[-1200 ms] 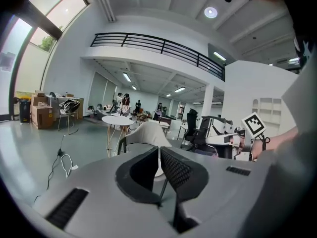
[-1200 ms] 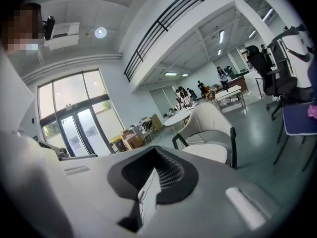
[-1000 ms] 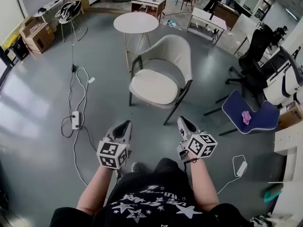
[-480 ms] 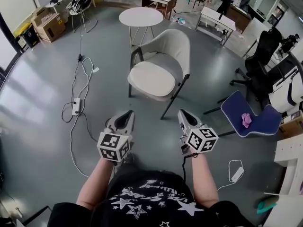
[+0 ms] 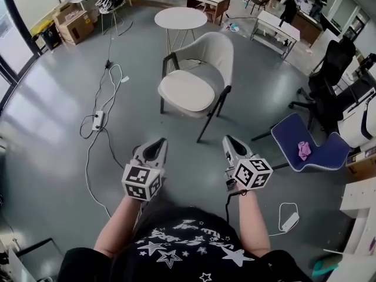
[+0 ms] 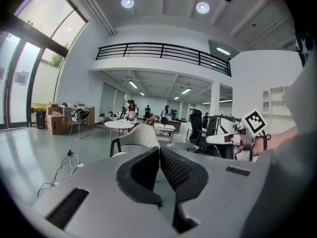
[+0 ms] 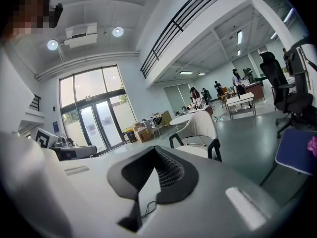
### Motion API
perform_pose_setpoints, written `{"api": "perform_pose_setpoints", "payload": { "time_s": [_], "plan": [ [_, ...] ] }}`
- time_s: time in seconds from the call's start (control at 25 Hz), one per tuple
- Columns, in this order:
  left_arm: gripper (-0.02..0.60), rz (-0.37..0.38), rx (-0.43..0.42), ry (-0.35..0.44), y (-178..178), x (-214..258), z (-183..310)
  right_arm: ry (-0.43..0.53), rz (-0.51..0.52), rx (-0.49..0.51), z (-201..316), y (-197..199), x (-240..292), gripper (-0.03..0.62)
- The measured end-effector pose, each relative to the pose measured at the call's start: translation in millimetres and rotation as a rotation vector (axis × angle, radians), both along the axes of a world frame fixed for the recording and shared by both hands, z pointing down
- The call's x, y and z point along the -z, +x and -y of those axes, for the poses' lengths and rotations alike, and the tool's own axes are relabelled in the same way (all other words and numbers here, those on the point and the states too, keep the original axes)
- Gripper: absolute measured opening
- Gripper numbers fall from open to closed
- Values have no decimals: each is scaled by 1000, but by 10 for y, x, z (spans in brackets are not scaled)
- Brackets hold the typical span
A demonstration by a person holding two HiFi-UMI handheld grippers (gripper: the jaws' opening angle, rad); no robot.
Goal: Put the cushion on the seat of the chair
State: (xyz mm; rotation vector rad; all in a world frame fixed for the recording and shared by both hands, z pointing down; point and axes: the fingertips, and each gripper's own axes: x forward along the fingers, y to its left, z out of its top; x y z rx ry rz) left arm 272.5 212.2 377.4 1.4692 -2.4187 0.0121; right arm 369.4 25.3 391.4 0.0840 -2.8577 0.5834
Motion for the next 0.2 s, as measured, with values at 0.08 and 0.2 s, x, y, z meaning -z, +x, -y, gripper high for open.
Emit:
{"api": "perform_pose_setpoints", "payload": {
  "time_s": [0.08, 0.2],
  "plan": [
    [11, 4, -2, -8, 156, -33, 48, -7, -8, -1, 55, 192, -57, 3],
    [9, 6, -9, -6, 366, -51, 147, -13, -24, -12, 191, 479, -137, 3]
  ]
}}
